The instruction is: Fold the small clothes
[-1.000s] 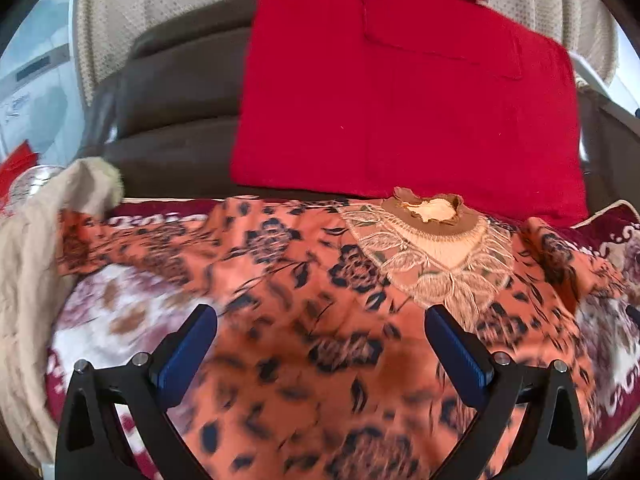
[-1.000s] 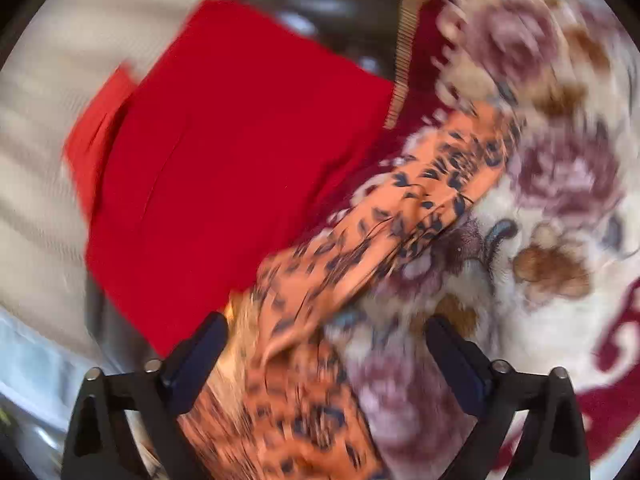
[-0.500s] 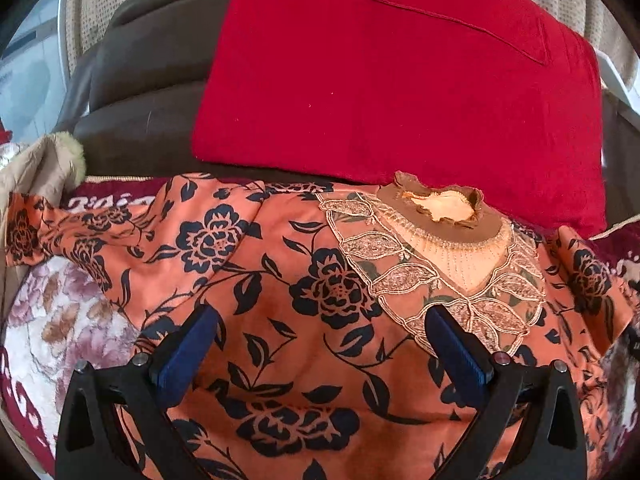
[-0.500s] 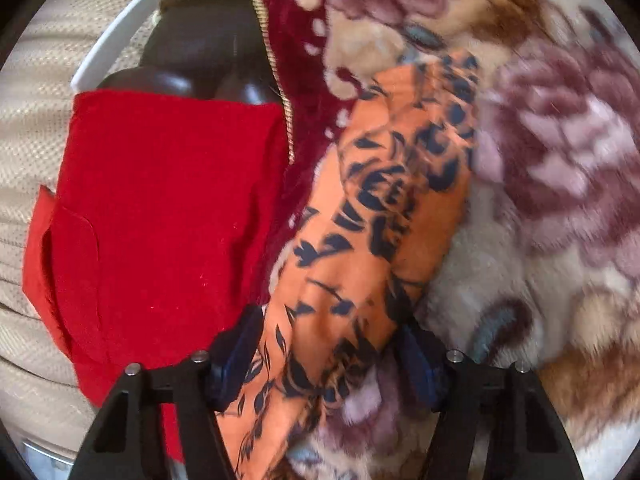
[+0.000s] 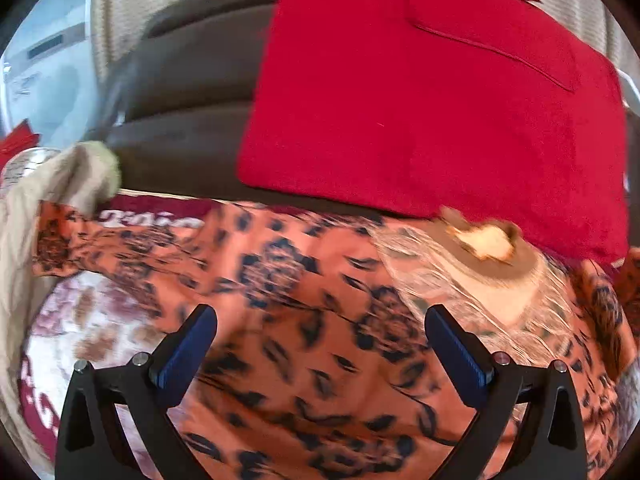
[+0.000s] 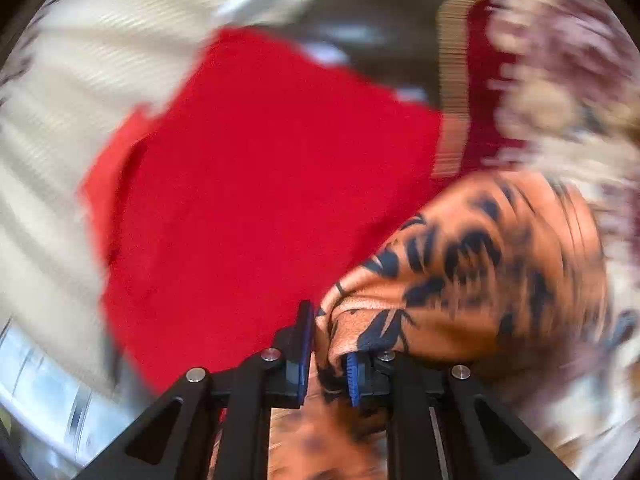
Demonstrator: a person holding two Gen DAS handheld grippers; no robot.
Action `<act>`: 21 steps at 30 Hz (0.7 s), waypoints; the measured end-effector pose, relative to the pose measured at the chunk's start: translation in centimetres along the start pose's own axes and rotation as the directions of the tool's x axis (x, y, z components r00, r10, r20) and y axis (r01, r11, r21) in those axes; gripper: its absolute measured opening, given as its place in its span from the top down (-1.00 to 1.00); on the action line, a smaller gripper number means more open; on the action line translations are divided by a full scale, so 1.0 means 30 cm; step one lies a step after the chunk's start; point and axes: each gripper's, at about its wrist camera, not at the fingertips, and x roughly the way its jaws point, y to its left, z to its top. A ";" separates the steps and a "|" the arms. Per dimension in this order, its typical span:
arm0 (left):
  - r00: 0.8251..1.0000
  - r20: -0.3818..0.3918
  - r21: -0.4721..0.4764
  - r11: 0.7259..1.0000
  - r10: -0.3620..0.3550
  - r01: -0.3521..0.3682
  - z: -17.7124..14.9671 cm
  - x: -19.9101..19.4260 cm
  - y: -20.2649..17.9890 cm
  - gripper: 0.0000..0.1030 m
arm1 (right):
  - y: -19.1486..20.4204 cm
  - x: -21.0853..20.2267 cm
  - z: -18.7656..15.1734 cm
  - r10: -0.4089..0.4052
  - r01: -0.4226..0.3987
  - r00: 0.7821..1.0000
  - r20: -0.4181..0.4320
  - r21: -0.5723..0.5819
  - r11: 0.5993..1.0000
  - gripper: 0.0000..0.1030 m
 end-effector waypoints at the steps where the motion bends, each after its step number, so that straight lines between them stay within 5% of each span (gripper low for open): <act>1: 1.000 0.014 -0.015 1.000 0.018 -0.017 0.012 -0.007 0.027 -1.00 | 0.078 0.009 -0.032 0.049 -0.050 0.999 -0.024 -0.059 0.997 0.69; 4: 0.997 0.042 -0.060 0.996 0.067 -0.064 0.044 -0.023 0.103 -1.00 | 0.284 0.041 -0.159 0.173 -0.195 0.977 -0.126 -0.196 0.961 0.69; 7: 0.991 0.062 -0.103 0.989 0.116 -0.109 0.068 -0.035 0.176 -1.00 | 0.454 0.093 -0.332 0.237 -0.312 0.933 -0.272 -0.278 0.909 0.69; 12: 0.991 0.046 -0.189 0.976 0.122 -0.111 0.077 -0.034 0.293 -1.00 | 0.582 0.249 -0.639 0.178 -0.394 0.836 -0.519 -0.344 0.852 0.61; 14: 0.993 0.036 -0.212 0.972 0.114 -0.104 0.074 -0.031 0.321 -1.00 | 0.610 0.321 -0.761 0.052 -0.370 0.802 -0.595 -0.426 0.826 0.20; 16: 0.994 0.031 -0.228 0.969 0.107 -0.097 0.073 -0.030 0.340 -1.00 | 0.640 0.328 -0.829 0.019 -0.397 0.749 -0.662 -0.426 0.813 -0.57; 17: 0.994 0.032 -0.228 0.970 0.100 -0.090 0.064 -0.036 0.337 -1.00 | 0.633 0.331 -0.848 0.029 -0.415 0.730 -0.683 -0.410 0.812 -0.70; 21: 0.998 0.021 -0.194 0.980 0.054 -0.049 0.054 -0.036 0.315 -1.00 | 0.600 0.301 -0.814 0.047 -0.421 0.709 -0.704 -0.370 0.828 -0.70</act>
